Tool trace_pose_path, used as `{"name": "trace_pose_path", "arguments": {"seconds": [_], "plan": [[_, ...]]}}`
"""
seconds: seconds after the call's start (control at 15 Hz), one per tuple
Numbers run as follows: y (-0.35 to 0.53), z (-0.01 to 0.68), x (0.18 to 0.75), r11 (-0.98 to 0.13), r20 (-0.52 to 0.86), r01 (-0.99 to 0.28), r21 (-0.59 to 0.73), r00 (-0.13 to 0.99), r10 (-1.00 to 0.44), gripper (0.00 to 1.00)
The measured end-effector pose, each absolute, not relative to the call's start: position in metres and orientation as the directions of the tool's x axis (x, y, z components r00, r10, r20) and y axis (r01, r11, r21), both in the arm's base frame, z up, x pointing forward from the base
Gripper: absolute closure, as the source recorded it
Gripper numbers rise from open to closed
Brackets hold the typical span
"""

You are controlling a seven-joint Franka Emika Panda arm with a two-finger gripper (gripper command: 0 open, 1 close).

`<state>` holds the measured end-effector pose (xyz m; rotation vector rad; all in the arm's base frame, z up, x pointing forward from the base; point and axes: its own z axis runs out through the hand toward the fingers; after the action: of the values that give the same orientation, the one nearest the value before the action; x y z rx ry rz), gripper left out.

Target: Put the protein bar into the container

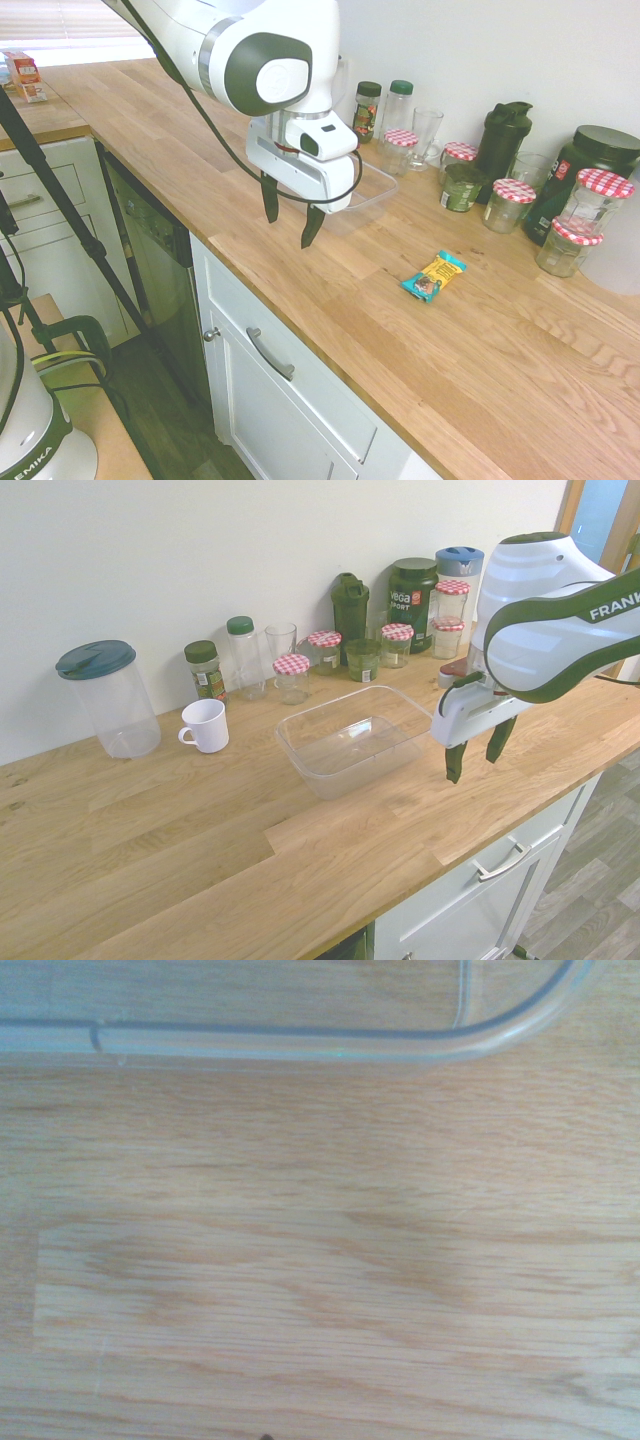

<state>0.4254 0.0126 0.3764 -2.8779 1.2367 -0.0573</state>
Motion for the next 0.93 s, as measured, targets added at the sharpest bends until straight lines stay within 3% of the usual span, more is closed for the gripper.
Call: {"name": "trace_pose_path", "arguments": {"seconds": [0.33,0.93], "plan": [[-0.008,0.387,0.425,-0.651,0.051,-0.757,-0.052,0.649,-0.759,0.0],[-0.166,0.414,0.437,-0.58,0.079,-0.809,-0.095,0.575,-0.815,0.0]]}}
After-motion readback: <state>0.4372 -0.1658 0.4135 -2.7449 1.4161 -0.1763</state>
